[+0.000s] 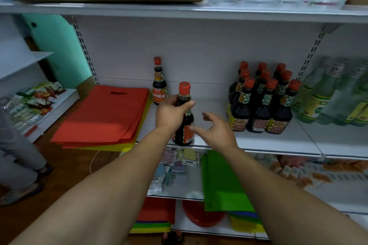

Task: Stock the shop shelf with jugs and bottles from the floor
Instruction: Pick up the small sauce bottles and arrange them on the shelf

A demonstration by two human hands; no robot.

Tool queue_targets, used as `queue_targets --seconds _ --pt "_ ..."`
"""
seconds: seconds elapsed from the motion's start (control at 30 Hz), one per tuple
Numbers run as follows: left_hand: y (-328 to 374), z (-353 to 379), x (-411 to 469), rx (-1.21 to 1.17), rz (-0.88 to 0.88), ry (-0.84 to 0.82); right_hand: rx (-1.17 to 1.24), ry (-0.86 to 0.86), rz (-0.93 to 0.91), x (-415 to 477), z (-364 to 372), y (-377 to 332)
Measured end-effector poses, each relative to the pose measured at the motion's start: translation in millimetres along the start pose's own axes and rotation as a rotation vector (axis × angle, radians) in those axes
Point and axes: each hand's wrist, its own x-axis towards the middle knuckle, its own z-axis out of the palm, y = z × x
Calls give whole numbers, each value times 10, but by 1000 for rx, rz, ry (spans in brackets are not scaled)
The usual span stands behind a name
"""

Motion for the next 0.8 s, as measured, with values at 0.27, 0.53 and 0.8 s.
queue_targets --seconds 0.27,0.53,0.8 --pt "-43 -71 242 -38 -20 -28 42 -59 -15 251 312 -230" --pt "-36 -90 568 -74 -19 -105 92 -27 -31 666 353 -206" --pt "-405 -458 841 -133 -94 70 168 -50 90 980 377 -195"
